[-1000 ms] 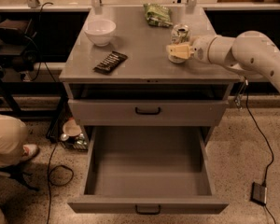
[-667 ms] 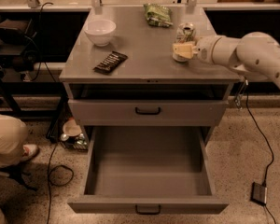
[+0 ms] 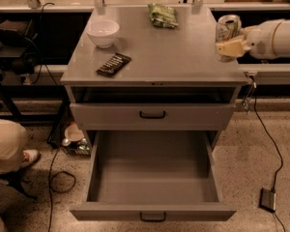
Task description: Place 7up can into middle drawer
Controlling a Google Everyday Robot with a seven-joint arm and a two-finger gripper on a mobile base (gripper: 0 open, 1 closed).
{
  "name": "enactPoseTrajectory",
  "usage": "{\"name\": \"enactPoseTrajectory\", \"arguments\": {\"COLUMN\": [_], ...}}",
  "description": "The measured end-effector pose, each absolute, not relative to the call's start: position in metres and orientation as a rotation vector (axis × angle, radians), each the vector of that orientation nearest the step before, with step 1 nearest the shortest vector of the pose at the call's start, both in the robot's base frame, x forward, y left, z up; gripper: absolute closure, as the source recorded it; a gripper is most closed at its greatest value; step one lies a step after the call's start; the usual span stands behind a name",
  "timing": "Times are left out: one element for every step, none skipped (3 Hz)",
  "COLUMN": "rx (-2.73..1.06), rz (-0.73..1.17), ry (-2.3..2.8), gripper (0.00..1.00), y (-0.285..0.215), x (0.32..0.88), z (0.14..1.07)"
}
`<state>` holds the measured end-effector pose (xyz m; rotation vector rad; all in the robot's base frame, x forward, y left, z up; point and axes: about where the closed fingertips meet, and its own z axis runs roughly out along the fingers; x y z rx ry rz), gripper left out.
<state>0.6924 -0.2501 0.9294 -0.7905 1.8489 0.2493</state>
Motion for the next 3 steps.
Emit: {"name": "enactPoseTrajectory", "arguments": {"rx": [-0.896, -0.946, -0.946], "rz": [0.159, 0.203, 0.205], "ry": [1.978, 2.035, 2.032], "gripper": [1.0, 1.0, 1.0], "y": [-0.284, -0.283, -0.281], "x": [0.66, 0.644, 0.645], "z": [0.937, 0.921, 0.921]}}
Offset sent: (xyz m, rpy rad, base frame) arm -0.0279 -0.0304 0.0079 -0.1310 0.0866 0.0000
